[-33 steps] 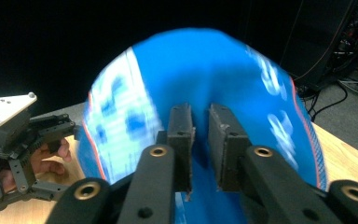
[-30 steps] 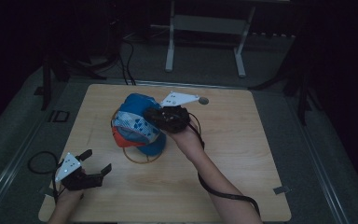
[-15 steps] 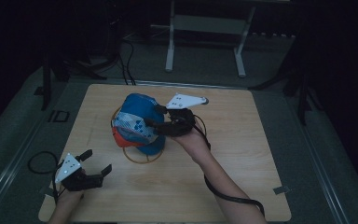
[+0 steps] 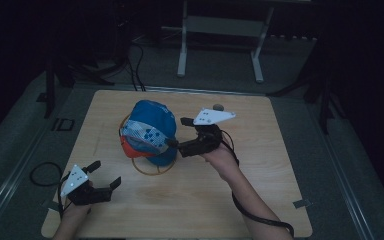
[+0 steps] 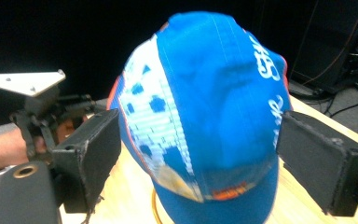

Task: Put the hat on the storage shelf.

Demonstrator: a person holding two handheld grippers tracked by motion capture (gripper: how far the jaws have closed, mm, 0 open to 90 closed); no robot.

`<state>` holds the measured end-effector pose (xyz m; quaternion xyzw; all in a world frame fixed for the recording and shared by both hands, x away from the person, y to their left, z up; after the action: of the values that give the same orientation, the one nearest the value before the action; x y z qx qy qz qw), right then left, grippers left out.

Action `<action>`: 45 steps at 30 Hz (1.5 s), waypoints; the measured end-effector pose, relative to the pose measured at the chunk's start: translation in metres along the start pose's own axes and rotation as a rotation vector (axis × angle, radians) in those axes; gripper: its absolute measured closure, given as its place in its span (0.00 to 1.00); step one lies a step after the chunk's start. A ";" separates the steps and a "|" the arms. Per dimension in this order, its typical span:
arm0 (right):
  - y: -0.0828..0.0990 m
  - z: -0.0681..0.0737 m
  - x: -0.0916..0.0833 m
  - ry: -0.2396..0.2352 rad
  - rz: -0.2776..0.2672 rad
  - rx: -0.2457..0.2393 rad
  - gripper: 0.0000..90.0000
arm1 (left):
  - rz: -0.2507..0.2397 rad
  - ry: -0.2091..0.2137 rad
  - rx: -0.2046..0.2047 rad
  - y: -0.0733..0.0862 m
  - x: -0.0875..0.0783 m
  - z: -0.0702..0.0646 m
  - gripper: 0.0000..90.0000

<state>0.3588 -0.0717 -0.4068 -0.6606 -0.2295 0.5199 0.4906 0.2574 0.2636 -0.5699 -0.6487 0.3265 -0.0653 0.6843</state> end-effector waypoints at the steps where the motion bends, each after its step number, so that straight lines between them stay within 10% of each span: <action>1: 0.003 -0.001 -0.001 0.005 0.008 0.002 0.16 | 0.000 -0.002 0.003 0.000 0.000 0.000 0.02; 45: 0.165 -0.022 -0.014 -0.004 0.158 0.062 0.16 | 0.017 0.011 0.011 0.002 0.004 -0.002 0.02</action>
<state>0.3401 -0.1604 -0.5468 -0.6600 -0.1615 0.5652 0.4678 0.2585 0.2598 -0.5727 -0.6420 0.3352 -0.0649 0.6865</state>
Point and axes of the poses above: each handheld gripper's, and its own axes: x roughly forward along the jaws, y roughly out of its underside, z roughly to its left, the point moved 2 cm from there along x, roughly forward along the jaws, and after that the axes turned 7 degrees about z, right-handed, at the moved point
